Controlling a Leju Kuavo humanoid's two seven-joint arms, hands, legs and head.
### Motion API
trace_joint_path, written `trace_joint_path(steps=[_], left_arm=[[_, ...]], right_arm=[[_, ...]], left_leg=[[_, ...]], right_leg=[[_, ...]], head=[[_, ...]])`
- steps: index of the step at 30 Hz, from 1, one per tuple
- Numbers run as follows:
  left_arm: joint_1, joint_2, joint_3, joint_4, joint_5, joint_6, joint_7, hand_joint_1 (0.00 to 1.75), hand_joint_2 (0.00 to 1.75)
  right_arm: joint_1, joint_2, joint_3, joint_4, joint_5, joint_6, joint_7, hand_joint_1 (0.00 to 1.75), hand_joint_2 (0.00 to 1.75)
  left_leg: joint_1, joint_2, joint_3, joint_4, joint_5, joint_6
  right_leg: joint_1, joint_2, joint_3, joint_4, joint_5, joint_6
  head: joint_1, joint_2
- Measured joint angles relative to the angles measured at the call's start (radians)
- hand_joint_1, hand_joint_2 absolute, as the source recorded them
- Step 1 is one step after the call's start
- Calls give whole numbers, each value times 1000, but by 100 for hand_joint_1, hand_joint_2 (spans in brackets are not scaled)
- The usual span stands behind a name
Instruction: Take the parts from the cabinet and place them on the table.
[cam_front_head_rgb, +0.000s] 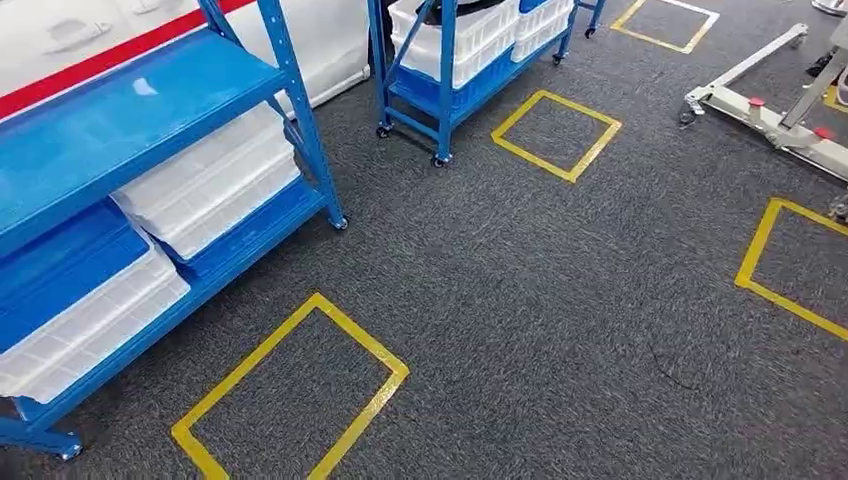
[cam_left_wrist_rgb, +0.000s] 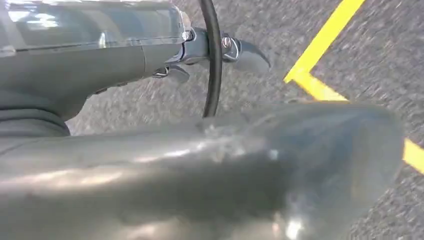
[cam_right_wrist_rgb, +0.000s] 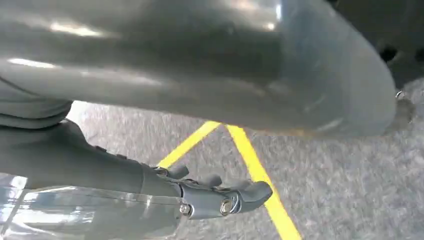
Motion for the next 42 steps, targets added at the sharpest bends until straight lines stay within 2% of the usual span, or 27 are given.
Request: trace_joint_path(steps=[1, 2, 3, 5, 6, 7, 8, 10, 11, 12, 16, 18, 19, 21, 23, 25, 26, 27, 30, 31, 33, 35, 37, 38, 40, 41, 42], left_arm=[[2, -1, 2, 0, 0, 0, 1, 0, 0], [4, -3, 2, 0, 0, 0, 2, 0, 0], [2, -3, 2, 0, 0, -1, 2, 0, 0], [-5, -3, 2, 0, -1, -1, 2, 0, 0], [-5, -5, 2, 0, -2, -1, 2, 0, 0], [-2, -6, 2, 0, -3, -1, 2, 0, 0], [1, -6, 2, 0, -3, -1, 3, 0, 0], [2, -6, 2, 0, -3, -1, 5, 0, 0], [0, -6, 2, 0, -3, -1, 5, 0, 0], [-5, -6, 2, 0, -4, -1, 6, 0, 0], [1, -6, 4, 0, -4, -2, 6, 0, 0], [2, -9, 4, 0, -5, -4, 7, 0, 0], [-2, -10, 4, 0, -6, -5, 6, 0, 0], [-6, -11, 4, 0, -6, -6, 6, 0, 0], [-3, -11, 4, 0, -6, -9, 6, 0, 0], [-2, -14, 4, 0, -7, -9, 6, 0, 0], [-2, -15, 4, 0, -7, -9, 6, 0, 0], [-5, -15, 4, 0, -8, -9, 6, 0, 0], [-4, -16, 4, 0, -12, -10, 5, 0, 0], [-2, -15, 4, 0, -12, -10, 5, 0, 0], [-1, -17, 4, 0, -13, -10, 5, 0, 0], [-9, -17, 4, 0, -13, -10, 5, 0, 0], [-8, -18, 4, 0, -13, -11, 5, 0, 0], [-3, -18, 4, 0, -13, -11, 5, 0, 0], [0, -18, 4, 0, -13, -11, 5, 0, 0], [-1, -18, 4, 0, -13, -11, 5, 0, 0], [-4, -17, 4, 0, -13, -11, 5, 0, 0]], right_arm=[[0, 0, 0, 0, 0, 0, 0, 0, 0], [1, 0, 0, 0, 0, 0, 3, 0, 0], [2, 0, 0, 0, 1, 0, 3, 0, 0], [7, 0, 0, 0, 2, 0, 4, 0, 0], [7, 0, 0, 0, 2, 0, 5, 0, 0], [7, 0, 0, 0, 2, 0, 5, 0, 0], [6, 0, 0, 0, 2, 0, 5, 0, 0], [3, 0, 0, 0, 3, 0, 5, 0, 0], [3, 0, 0, 0, 4, 0, 5, 0, 0], [3, 1, 0, 0, 5, 0, 4, 0, 0], [-6, 1, 0, 0, 8, 0, 6, 0, 0], [-2, 0, 0, 0, 9, 0, 8, 0, 0], [0, 0, 0, 0, 10, 0, 9, 0, 0], [2, -1, 0, 0, 10, 0, 10, 0, 0], [2, -1, 0, 0, 10, 0, 10, 0, 0], [2, -2, 0, 0, 10, 0, 10, 0, 0], [6, -3, 0, 0, 10, 0, 10, 0, 0], [7, -3, 0, 0, 11, 0, 10, 0, 0], [2, -3, 0, 0, 11, 0, 11, 0, 0], [3, -3, 0, 0, 11, 0, 11, 0, 0], [4, -3, 0, 0, 13, 0, 11, 0, 0], [8, -3, 0, 0, 13, 0, 11, 0, 0], [8, -3, 0, 0, 14, 0, 11, 0, 0], [7, -3, 0, 0, 14, 0, 11, 0, 0], [5, -3, 0, 0, 14, 0, 11, 0, 0], [4, -3, 0, 0, 14, 0, 11, 0, 0], [5, -3, 0, 0, 14, 0, 11, 0, 0]], left_leg=[[2, 10, -1, 6, -4, -4], [-2, 73, -13, 38, -28, -4], [-3, 103, -37, 90, -62, -5], [-3, 121, -116, 264, -147, -7], [-3, 123, -141, 325, -164, -5], [-4, 125, -138, 328, -155, -3], [-5, 126, -113, 286, -128, 1], [-13, 150, -12, 107, -44, 16], [-26, 222, 31, 22, -33, 30], [-34, 229, 32, 15, -36, 33], [-31, 178, 33, -6, -21, 46], [-22, 156, 39, -19, -5, 56], [-22, 142, 34, -19, -3, 58], [-22, 115, 28, -17, -1, 59], [-20, 86, 28, -14, 0, 57], [-17, 57, 29, -7, -3, 50], [-15, 43, 24, 0, -6, 43], [-19, 35, 14, 9, -9, 35], [-10, 1, 2, 5, -1, 11], [-10, -8, -2, 6, -1, 4], [-14, 92, -21, 59, -38, 0], [-13, 119, -98, 216, -122, -8], [-12, 124, -146, 324, -153, -11], [-12, 126, -136, 307, -133, -10], [-14, 140, -50, 148, -48, -1], [-18, 169, -6, 70, -17, 8], [-31, 235, 19, 14, -24, 24]], right_leg=[[-4, -15, 0, -7, 5, -11], [0, -27, 0, -9, 6, -21], [3, -38, -1, -9, 6, -26], [13, -73, -4, -9, 3, -31], [17, -89, -4, -9, 2, -32], [20, -103, -3, -9, 1, -34], [23, -115, -1, -9, 0, -36], [27, -141, 7, -9, -3, -36], [28, -152, 11, -9, -6, -34], [33, -164, 12, -7, -9, -28], [33, -203, 25, -16, -10, -8], [22, -93, -1, 49, -60, 3], [19, -68, -38, 124, -102, 6], [14, -57, -108, 263, -155, 12], [8, -56, -110, 254, -113, 17], [2, -43, -44, 106, -18, 20], [-6, 7, -7, 18, 19, 21], [-7, 59, -5, 3, 2, 22], [6, 17, -7, 4, 7, 3], [-3, 2, -3, -5, 12, -6], [0, -23, 1, -14, 15, -22], [6, -59, 0, -13, 12, -27], [10, -90, 0, -12, 10, -30], [11, -103, 1, -12, 8, -30], [13, -129, 8, -12, 3, -26], [14, -138, 13, -12, 1, -24], [18, -150, 17, -11, -3, -18]], head=[[0, 0], [0, 0], [0, 0], [0, 0], [0, 0], [0, 0], [0, 0], [0, 0], [0, 0], [0, 0], [0, 0], [0, 0], [0, 0], [0, 0], [0, 0], [0, 0], [0, 0], [0, 0], [0, 0], [0, 0], [-1, 0], [0, 0], [0, 0], [-1, 0], [-1, 0], [-1, 0], [0, 0]])
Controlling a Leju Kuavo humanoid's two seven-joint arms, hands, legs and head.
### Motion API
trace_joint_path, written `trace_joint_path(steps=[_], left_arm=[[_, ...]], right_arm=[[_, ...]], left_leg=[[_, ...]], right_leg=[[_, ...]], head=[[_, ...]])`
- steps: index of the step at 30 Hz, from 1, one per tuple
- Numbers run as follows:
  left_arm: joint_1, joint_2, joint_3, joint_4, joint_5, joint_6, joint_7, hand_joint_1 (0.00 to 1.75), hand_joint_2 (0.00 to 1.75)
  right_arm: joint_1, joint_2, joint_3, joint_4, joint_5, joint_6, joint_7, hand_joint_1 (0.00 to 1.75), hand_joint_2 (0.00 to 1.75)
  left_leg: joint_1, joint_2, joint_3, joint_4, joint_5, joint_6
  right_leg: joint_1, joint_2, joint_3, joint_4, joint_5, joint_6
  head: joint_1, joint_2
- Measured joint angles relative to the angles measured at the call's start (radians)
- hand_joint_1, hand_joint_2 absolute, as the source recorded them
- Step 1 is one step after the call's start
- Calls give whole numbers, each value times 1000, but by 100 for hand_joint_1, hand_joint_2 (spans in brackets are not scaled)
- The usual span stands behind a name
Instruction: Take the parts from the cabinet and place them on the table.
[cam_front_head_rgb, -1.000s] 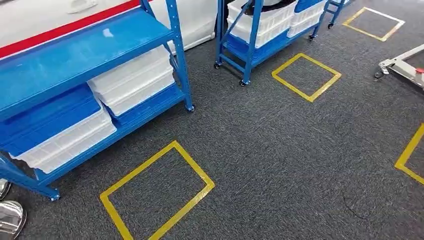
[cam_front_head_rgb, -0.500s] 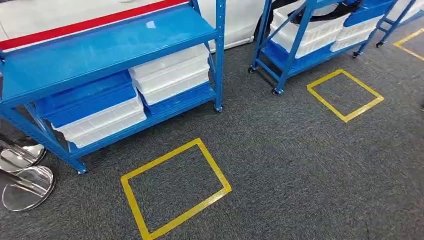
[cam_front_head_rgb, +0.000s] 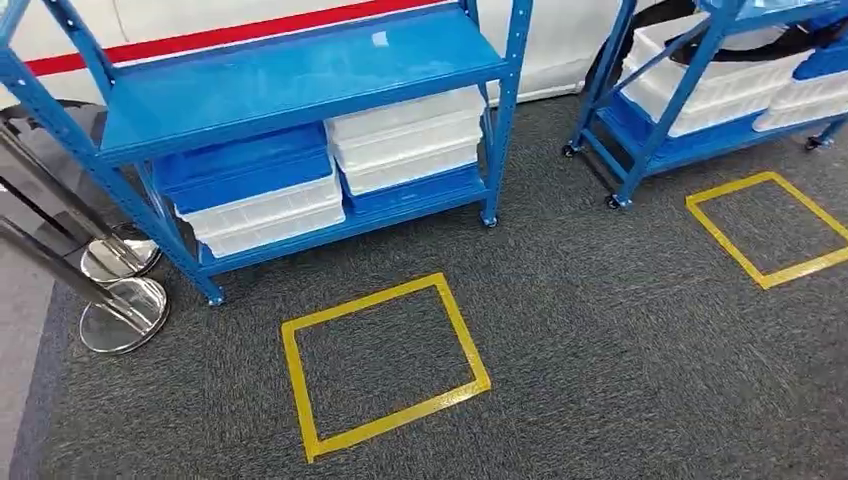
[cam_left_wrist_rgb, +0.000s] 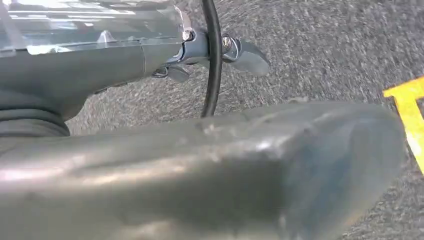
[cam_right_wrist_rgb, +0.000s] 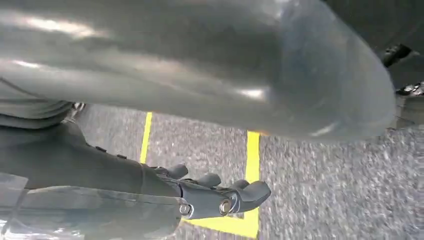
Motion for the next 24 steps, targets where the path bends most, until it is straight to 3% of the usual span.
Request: trace_joint_path(steps=[4, 5, 6, 7, 8, 9, 10, 11, 12, 14, 15, 16, 19, 21, 22, 24], left_arm=[[4, 0, 0, 0, 0, -2, -1, 0, 0], [6, -1, 1, 0, 0, -4, -3, 0, 0], [6, -2, 1, 0, 0, -5, -5, 0, 0], [3, -2, 1, 0, 0, -5, -9, 0, 0], [0, -2, 1, 0, 0, -6, -11, 0, 0], [0, -2, 1, 0, 0, -6, -12, 0, 0], [1, -2, 1, 0, 0, -5, -12, 0, 0], [2, -2, 1, 0, -1, -3, -12, 0, 0], [2, -2, 1, 0, -1, -3, -12, 0, 0], [2, -3, 1, 0, -1, -3, -12, 0, 0], [2, -3, 2, 0, -3, -2, -12, 0, 0], [1, -3, 2, 0, -4, -1, -12, 0, 0], [2, -3, 2, 0, -7, 5, -13, 0, 0], [2, -7, 2, 0, -8, 6, -13, 0, 0], [1, -8, 2, 0, -8, 8, -14, 0, 0], [0, -7, 2, 0, -8, 14, -14, 0, 0]], right_arm=[[-7, 0, 0, 0, 0, 6, 0, 0, 0], [-7, 0, 0, 0, -3, 8, 0, 0, 0], [-4, -1, -1, 0, -8, 9, 0, 0, 0], [-4, -1, -3, 0, -14, 9, 0, 0, 0], [-3, -1, -8, 0, -16, 8, 0, 0, 0], [-2, -1, -11, 0, -16, 8, 0, 0, 0], [-2, -1, -11, 0, -16, 8, 0, 0, 0], [-1, -1, -12, 0, -18, 8, 0, 0, 0], [-1, -1, -13, 0, -18, 8, 0, 0, 0], [-1, -2, -16, 0, -18, 8, 0, 0, 0], [0, -2, -19, 0, -18, 8, 0, 0, 0], [-2, -2, -21, 0, -18, 8, 0, 0, 0], [-3, -2, -26, 0, -18, 8, 0, 0, 0], [-2, -2, -26, 0, -19, 8, 0, 0, 0], [-2, -2, -27, 0, -19, 8, 0, 0, 0], [-1, -2, -28, 0, -20, 9, 0, 0, 0]], left_leg=[[-5, -50, -5, -7, 9, 17], [11, -61, 9, -22, 21, 26], [10, -66, 9, -26, 24, 30], [10, -74, 6, -26, 27, 35], [10, -83, 4, -26, 28, 36], [9, -92, 2, -25, 28, 36], [8, -99, 2, -24, 27, 37], [8, -106, 4, -23, 26, 36], [9, -112, 6, -21, 24, 36], [10, -122, 9, -15, 18, 29], [9, -125, 4, -8, 12, 23], [3, -129, 0, 4, 4, 14], [7, -128, 1, -4, -1, -3], [10, -122, 0, 22, -16, -13], [11, -116, -23, 67, -46, -17], [14, -111, -108, 233, -127, -26]], right_leg=[[-1, -38, 14, -8, -3, 21], [-5, -13, 16, -2, -11, 31], [-7, 54, 6, 24, -31, 36], [-8, 83, -25, 81, -69, 35], [-9, 93, -70, 168, -111, 37], [-9, 96, -109, 242, -137, 39], [-9, 96, -139, 289, -141, 41], [-10, 96, -145, 287, -119, 42], [-11, 96, -131, 245, -79, 42], [-13, 97, -70, 95, 15, 40], [-14, 101, -44, 25, 37, 36], [-8, 103, -40, 13, 25, 31], [-2, 103, -40, 14, 20, 13], [-11, 98, -31, 2, 26, 1], [-12, 97, -30, 1, 24, -4], [-9, 93, -27, 1, 19, -10]], head=[[0, 0], [0, 0], [0, 0], [0, 0], [0, 0], [0, 0], [0, 0], [0, 0], [0, 0], [0, 0], [0, 0], [0, 0], [0, 0], [0, 0], [0, 0], [0, 0]])
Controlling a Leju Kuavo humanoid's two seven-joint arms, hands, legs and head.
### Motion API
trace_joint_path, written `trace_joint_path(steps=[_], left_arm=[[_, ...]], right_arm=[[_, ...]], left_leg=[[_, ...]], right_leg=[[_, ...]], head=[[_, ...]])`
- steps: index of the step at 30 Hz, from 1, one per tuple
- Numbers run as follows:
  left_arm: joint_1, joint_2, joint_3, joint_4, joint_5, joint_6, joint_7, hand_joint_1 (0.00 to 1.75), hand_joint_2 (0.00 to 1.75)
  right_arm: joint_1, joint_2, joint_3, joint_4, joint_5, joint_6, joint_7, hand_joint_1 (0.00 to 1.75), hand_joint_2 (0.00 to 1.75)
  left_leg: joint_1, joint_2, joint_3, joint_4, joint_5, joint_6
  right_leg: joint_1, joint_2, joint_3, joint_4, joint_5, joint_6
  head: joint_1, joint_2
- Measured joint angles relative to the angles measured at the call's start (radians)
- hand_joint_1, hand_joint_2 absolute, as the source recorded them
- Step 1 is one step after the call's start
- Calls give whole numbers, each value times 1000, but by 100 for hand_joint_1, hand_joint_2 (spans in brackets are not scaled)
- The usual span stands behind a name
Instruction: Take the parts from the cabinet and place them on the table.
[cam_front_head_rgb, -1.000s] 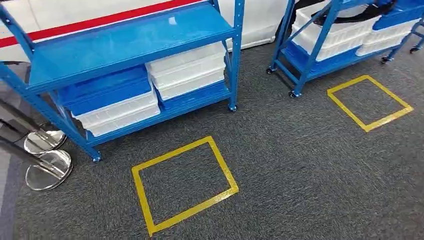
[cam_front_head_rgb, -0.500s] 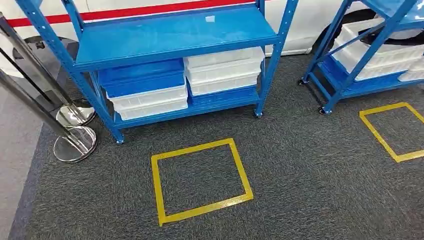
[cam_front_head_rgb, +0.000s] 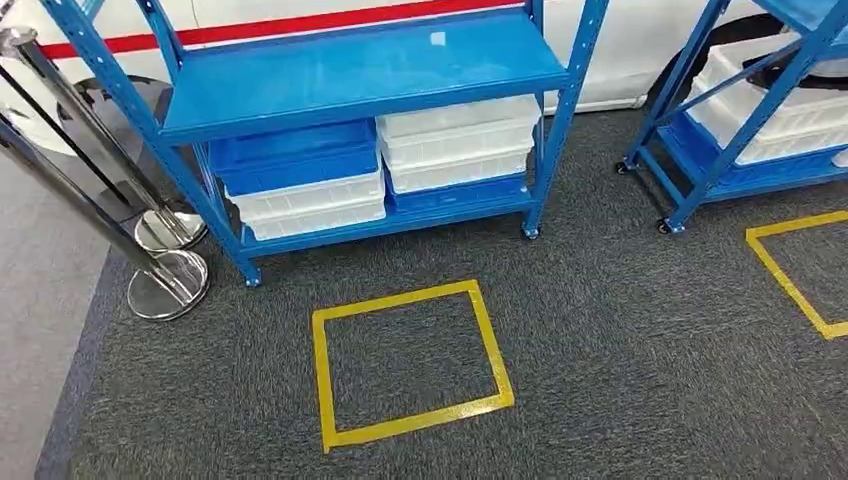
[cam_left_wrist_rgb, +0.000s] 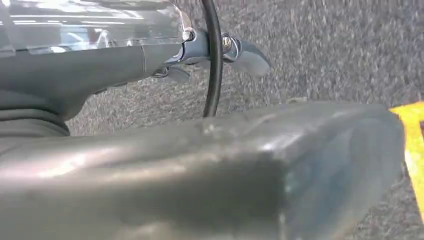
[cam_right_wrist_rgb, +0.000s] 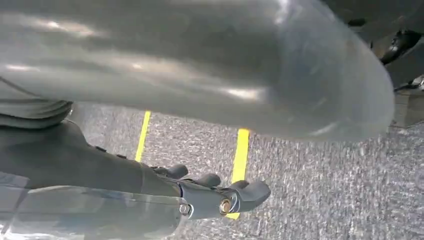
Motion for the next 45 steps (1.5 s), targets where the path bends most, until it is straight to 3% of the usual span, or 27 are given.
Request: trace_joint_path(steps=[1, 2, 3, 6, 7, 9, 10, 12, 13, 16, 17, 19, 23, 25, 26, 27, 28, 30, 31, 34, 35, 36, 39, 41, 42, 43, 45], left_arm=[[1, 0, 0, 0, 0, 0, 0, 0, 0], [4, -1, 0, 0, 0, 0, 0, 0, 0], [5, -2, 0, 0, 0, 0, 0, 0, 0], [6, -2, 1, 0, 0, 1, -2, 0, 0], [5, -1, 3, 0, 0, 1, -2, 0, 0], [5, -1, 4, 0, 0, 2, -3, 0, 0], [8, -1, 4, 0, 0, 1, -3, 0, 0], [10, -2, 5, 0, 0, 1, -3, 0, 0], [8, -2, 5, 0, 0, 1, -3, 0, 0], [7, -3, 6, 0, 0, 1, -3, 0, 0], [7, -3, 7, 0, 0, 0, -3, 0, 0], [8, -3, 7, 0, 0, 0, -3, 0, 0], [9, -3, 7, 0, 0, 0, -2, 0, 0], [9, -3, 7, 0, 0, 0, -2, 0, 0], [10, -4, 8, 0, 0, 0, -2, 0, 0], [5, -8, 10, 0, 0, 0, 0, 0, 0], [7, -8, 11, 0, 0, 0, 0, 0, 0], [6, -10, 13, 0, 0, 0, 0, 0, 0], [4, -11, 14, 0, 0, 0, 0, 0, 0], [5, -10, 20, 0, 0, 0, 0, 0, 0], [7, -10, 22, 0, 0, 0, 0, 0, 0], [8, -10, 23, 0, 0, 0, 0, 0, 0], [10, -10, 23, 0, -3, 0, -1, 0, 0], [9, -10, 24, 0, -5, -1, -3, 0, 0], [9, -10, 24, 0, -6, -1, -3, 0, 0], [12, -9, 24, 0, -6, -1, -3, 0, 0], [11, -10, 24, 0, -7, -1, -3, 0, 0]], right_arm=[[0, 0, 0, 0, 0, 2, 0, 0, 0], [0, 0, -1, 0, 0, 3, 0, 0, 0], [1, 0, -2, 0, 0, 3, 0, 0, 0], [0, 0, -2, 0, 0, 3, 0, 0, 0], [2, 2, -2, 0, 0, 3, 0, 0, 0], [-1, 2, -4, 0, 0, 5, 0, 0, 0], [-1, 2, -5, 0, 0, 5, 0, 0, 0], [-2, 2, -5, 0, 2, 6, 2, 0, 0], [-1, 2, -5, 0, 2, 6, 2, 0, 0], [-3, 2, -6, 0, 5, 6, 2, 0, 0], [-2, 2, -6, 0, 5, 6, 2, 0, 0], [-1, 2, -6, 0, 6, 6, 4, 0, 0], [-1, 2, -6, 0, 6, 6, 5, 0, 0], [0, 1, -6, 0, 6, 6, 5, 0, 0], [3, 0, -6, 0, 8, 6, 8, 0, 0], [2, -2, -6, 0, 14, 7, 9, 0, 0], [4, -2, -7, 0, 14, 7, 9, 0, 0], [6, -2, -7, 0, 15, 7, 11, 0, 0], [6, -2, -7, 0, 16, 7, 11, 0, 0], [2, -2, -7, 0, 19, 7, 12, 0, 0], [3, -2, -7, 0, 20, 7, 12, 0, 0], [4, -2, -7, 0, 21, 7, 12, 0, 0], [5, -2, -7, 0, 24, 7, 12, 0, 0], [2, -2, -7, 0, 25, 7, 10, 0, 0], [0, -2, -7, 0, 26, 7, 9, 0, 0], [1, -2, -7, 0, 26, 8, 9, 0, 0], [-2, -2, -7, 0, 26, 7, 9, 0, 0]], left_leg=[[0, 1, -34, 62, -17, -2], [0, 1, -49, 83, -9, -2], [0, 1, -41, 57, 21, 1], [-3, 7, 71, -192, 163, 20], [-12, 16, 82, -212, 142, 31], [-18, 14, 86, -226, 142, 39], [-17, 11, 82, -231, 140, 44], [-7, 4, 114, -248, 140, 57], [-8, 5, 123, -252, 139, 62], [-11, 4, 131, -252, 128, 74], [-11, 3, 135, -252, 123, 74], [-11, 0, 145, -252, 116, 73], [-11, 0, 146, -252, 115, 73], [-11, -2, 154, -252, 110, 71], [-12, -6, 173, -252, 97, 67], [-14, -6, 179, -257, 71, 41], [-17, -7, 194, -243, 82, 35], [-15, -3, 192, -205, 69, 27], [-13, 1, 159, -142, 50, 22], [-3, 1, 32, 45, -43, 4], [0, 1, 9, 61, -42, 1], [2, 2, 7, 37, -15, -1], [6, 7, 76, -198, 157, 2], [-5, 17, 73, -213, 100, 19], [-8, 16, 81, -217, 129, 29], [-6, 15, 79, -218, 132, 41], [-2, 10, 109, -231, 133, 56]], right_leg=[[1, -1, 2, 0, -3, 0], [1, -1, 7, 0, -6, 1], [1, -2, 13, 0, -11, 1], [2, -3, 39, 0, -29, 9], [4, -4, 42, -1, -33, 15], [3, -5, 41, -7, -36, 28], [3, -5, 48, 1, -29, 35], [1, -7, 52, 19, -38, 43], [3, -3, 40, 44, -50, 47], [0, 3, -104, 261, -143, 52], [0, 3, -141, 305, -149, 55], [0, 3, -154, 295, -118, 55], [0, 3, -153, 288, -110, 55], [0, 3, -144, 253, -77, 54], [1, 3, -98, 126, 12, 44], [15, 6, -62, 9, 45, 23], [10, 6, -55, 2, 43, 16], [3, 3, -22, -10, 38, 5], [2, 2, -14, -13, 33, 0], [2, 3, -1, -12, 15, -1], [1, 4, 8, -12, 8, 1], [0, 4, 18, -12, 1, 3], [-2, 2, 55, -12, -27, 14], [0, 4, 58, -10, -37, 28], [1, 3, 61, -13, -44, 38], [2, 4, 69, 1, -39, 45], [-3, 1, 71, 24, -46, 55]], head=[[0, 0], [0, 0], [0, 0], [0, 0], [0, 0], [0, 0], [0, 0], [0, 0], [0, 0], [0, 0], [0, 0], [0, 0], [0, 0], [0, 0], [0, 0], [0, 0], [0, 0], [0, 0], [-1, 0], [0, 0], [0, 0], [-1, 0], [0, 0], [-1, 0], [0, 0], [0, 0], [0, 0]])
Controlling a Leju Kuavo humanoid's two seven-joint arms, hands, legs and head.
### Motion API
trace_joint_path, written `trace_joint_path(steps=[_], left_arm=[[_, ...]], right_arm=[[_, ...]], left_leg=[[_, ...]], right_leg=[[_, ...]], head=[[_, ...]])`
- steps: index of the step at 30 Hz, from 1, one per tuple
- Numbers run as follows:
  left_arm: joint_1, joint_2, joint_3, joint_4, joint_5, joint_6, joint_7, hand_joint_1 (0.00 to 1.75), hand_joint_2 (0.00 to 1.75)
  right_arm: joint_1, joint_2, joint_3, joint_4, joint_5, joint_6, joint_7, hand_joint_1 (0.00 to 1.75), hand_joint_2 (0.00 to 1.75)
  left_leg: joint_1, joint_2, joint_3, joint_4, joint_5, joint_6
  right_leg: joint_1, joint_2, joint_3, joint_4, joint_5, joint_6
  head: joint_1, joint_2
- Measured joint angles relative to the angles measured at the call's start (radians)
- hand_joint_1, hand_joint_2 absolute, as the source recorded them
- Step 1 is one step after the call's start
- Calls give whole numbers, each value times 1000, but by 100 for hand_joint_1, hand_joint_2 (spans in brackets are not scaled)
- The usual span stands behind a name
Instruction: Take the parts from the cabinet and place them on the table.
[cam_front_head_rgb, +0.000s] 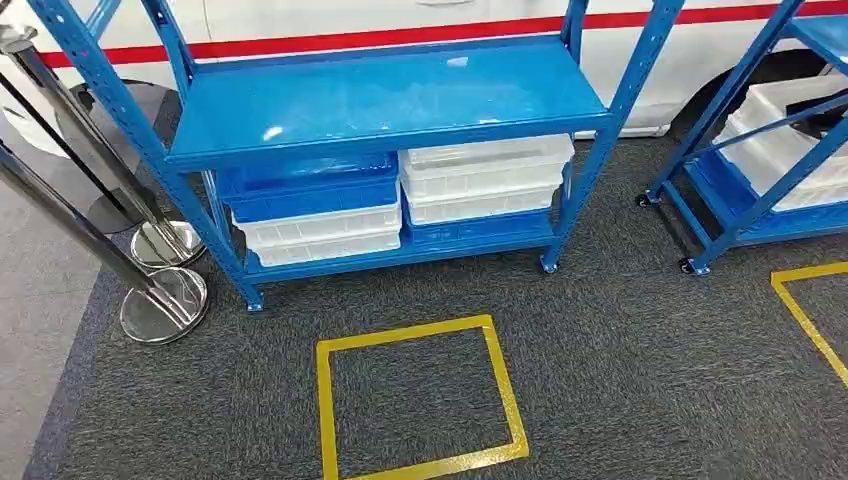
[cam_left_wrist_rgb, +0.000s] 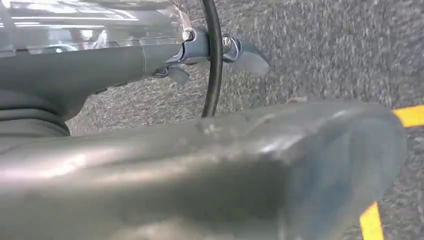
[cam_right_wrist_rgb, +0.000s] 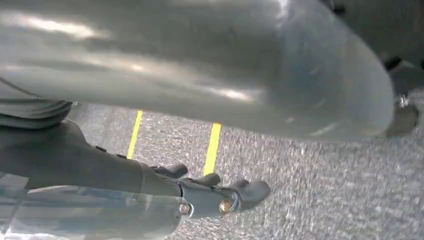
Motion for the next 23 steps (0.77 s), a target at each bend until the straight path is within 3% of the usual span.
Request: trace_joint_path(steps=[1, 4, 5, 6, 8, 9, 10, 11, 14, 16, 17, 20, 21, 22, 23], left_arm=[[-2, 0, 0, 0, 0, 0, 0, 0, 0], [-4, 0, 0, 0, 0, 0, 0, 0, 0], [-4, 0, 0, 0, 0, 0, 0, 0, 0], [-4, 0, 0, 0, -2, 0, 0, 0, 0], [-3, 0, 0, 0, -2, -1, 1, 0, 0], [-3, 0, 0, 0, -3, -1, 1, 0, 0], [0, -1, 0, 0, -3, -2, 1, 0, 0], [-4, -3, 0, 0, -4, -2, 3, 0, 0], [-8, -2, 0, 0, -4, -2, 5, 0, 0], [-10, 0, 0, 0, -6, -2, 4, 0, 0], [-11, 0, 0, 0, -6, -2, 4, 0, 0], [-10, 3, 1, -1, -6, -1, 5, 0, 0], [-9, 3, 0, -1, -6, -1, 5, 0, 0], [-8, 3, 0, -1, -6, -1, 5, 0, 0], [-7, 3, 0, -1, -6, -1, 5, 0, 0]], right_arm=[[0, 0, 0, 0, 0, 0, 0, 0, 0], [-1, 0, 0, 0, 0, 0, 0, 0, 0], [-1, 0, 0, 0, 0, 1, 0, 0, 0], [1, 0, 0, 0, 2, 2, 0, 0, 0], [4, 0, 0, 0, 4, 5, 0, 0, 0], [5, 0, 0, 0, 5, 7, 0, 0, 0], [9, 0, 0, 0, 5, 7, 0, 0, 0], [7, -5, 0, 0, 6, 7, 1, 0, 0], [3, -4, 0, 0, 6, 11, 2, 0, 0], [4, -2, 0, 0, 6, 14, 2, 0, 0], [4, -2, 0, 0, 6, 14, 2, 0, 0], [2, -1, 0, 0, 6, 14, 1, 0, 0], [3, -1, 0, 0, 6, 15, 1, 0, 0], [3, -1, 0, 0, 6, 15, 1, 0, 0], [4, -1, 0, 0, 6, 15, 2, 0, 0]], left_leg=[[0, 0, 8, -4, -2, 4], [-5, -1, 18, -5, -17, 17], [-7, -2, 25, -5, -24, 18], [-9, -5, 35, -5, -32, 18], [-13, -9, 61, -6, -50, 15], [-15, -9, 75, -7, -60, 14], [-15, -9, 77, -9, -69, 13], [-18, -11, 83, -8, -77, 4], [-17, -9, 105, -7, -70, -12], [-18, -8, 89, 47, -73, -18], [-14, -7, 53, 110, -85, -25], [-2, -7, -73, 284, -188, -45], [1, -7, -93, 293, -191, -48], [4, -7, -93, 263, -162, -53], [6, -6, -78, 200, -112, -55]], right_leg=[[2, 3, -22, 41, -6, 1], [3, 3, -168, 243, -93, 5], [3, 3, -202, 273, -106, 3], [3, 3, -215, 263, -92, 3], [7, 3, -190, 151, -7, -8], [14, 3, -166, 70, 53, -18], [21, 3, -154, 4, 122, -33], [25, 4, -159, 5, 87, -35], [24, 7, -141, -15, 99, -46], [13, 6, -107, -31, 96, -54], [13, 4, -98, -36, 91, -61], [13, 5, -78, -35, 67, -60], [11, 6, -69, -35, 59, -57], [10, 7, -57, -35, 50, -54], [8, 7, -43, -34, 41, -51]], head=[[0, 0], [0, 0], [0, 0], [0, 0], [0, 0], [0, 0], [0, 0], [0, 0], [-1, 0], [0, 0], [-1, 0], [0, 0], [-1, 0], [0, 0], [0, 0]])
